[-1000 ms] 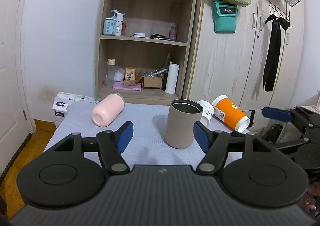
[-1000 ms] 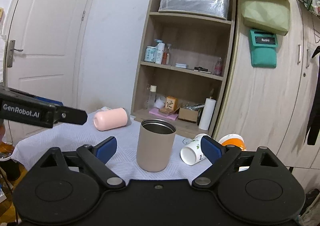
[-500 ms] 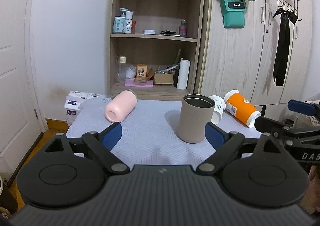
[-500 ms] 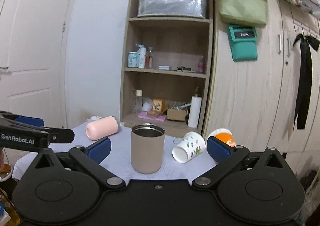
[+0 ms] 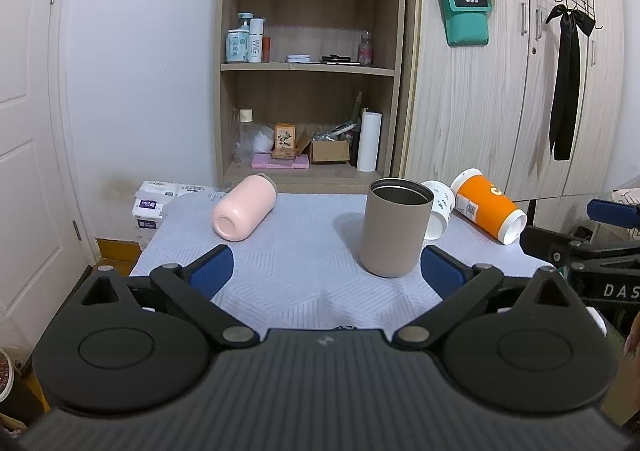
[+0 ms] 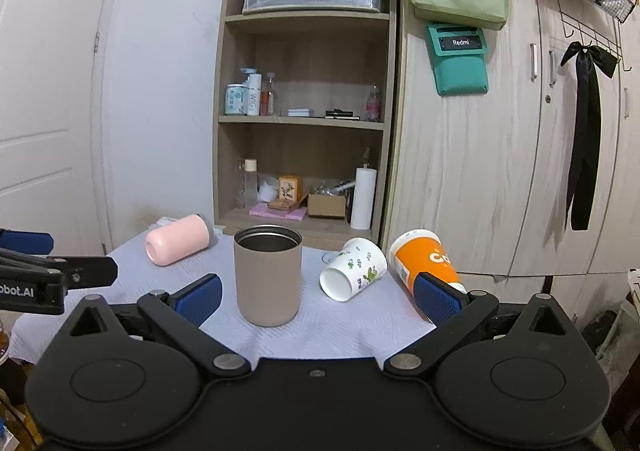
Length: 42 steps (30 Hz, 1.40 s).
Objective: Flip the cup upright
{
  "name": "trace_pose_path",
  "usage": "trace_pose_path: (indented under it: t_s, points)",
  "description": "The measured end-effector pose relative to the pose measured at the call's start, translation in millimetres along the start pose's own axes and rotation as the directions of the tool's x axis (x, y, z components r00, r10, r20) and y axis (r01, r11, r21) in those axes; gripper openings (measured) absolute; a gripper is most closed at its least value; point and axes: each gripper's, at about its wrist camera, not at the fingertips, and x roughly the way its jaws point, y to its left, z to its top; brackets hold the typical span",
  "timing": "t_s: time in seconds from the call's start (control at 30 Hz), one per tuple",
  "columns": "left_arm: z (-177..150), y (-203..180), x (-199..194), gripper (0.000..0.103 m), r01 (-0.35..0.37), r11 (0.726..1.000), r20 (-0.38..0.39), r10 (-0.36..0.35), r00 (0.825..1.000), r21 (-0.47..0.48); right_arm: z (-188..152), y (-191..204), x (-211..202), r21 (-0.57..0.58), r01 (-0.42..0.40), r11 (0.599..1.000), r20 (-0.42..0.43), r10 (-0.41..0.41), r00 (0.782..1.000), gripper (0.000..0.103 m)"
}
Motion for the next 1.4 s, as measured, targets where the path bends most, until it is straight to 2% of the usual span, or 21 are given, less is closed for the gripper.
trace_pose_path:
  t_s: [0.5, 0.67, 0.77, 1.27, 1.4]
  points:
    - [-3, 2, 12, 0.103, -0.049, 0.999, -0.074, 0.048, 0.996, -0.012, -1, 2, 9, -0.010, 0.042, 0.999, -0.053, -0.042, 0.998, 0.103]
    - [-3, 3, 17, 0.103, -0.087, 0.996, -0.114, 0.085, 0.990, -0.015, -1, 0, 10, -0.002, 0.050, 0.999, -0.062, -0.050, 0.997, 0.103]
    - [-3, 6, 21, 0.103, -0.077, 0.997, -0.147, 0.073, 0.986, -0.024, -1, 0, 9, 0.008, 0.061, 0.998, -0.056, -0.061, 0.997, 0.103]
    - [-3, 6, 19, 0.103, -0.108, 0.994, -0.150, 0.104, 0.983, -0.023, -1, -6, 8, 0.045, 0.079, 0.996, -0.071, -0.076, 0.995, 0.103]
    - [-3, 4, 16, 0.103, -0.153, 0.988, -0.143, 0.151, 0.978, -0.008, -1, -4, 6, 0.042, 0.079, 0.996, -0.067, -0.076, 0.995, 0.103]
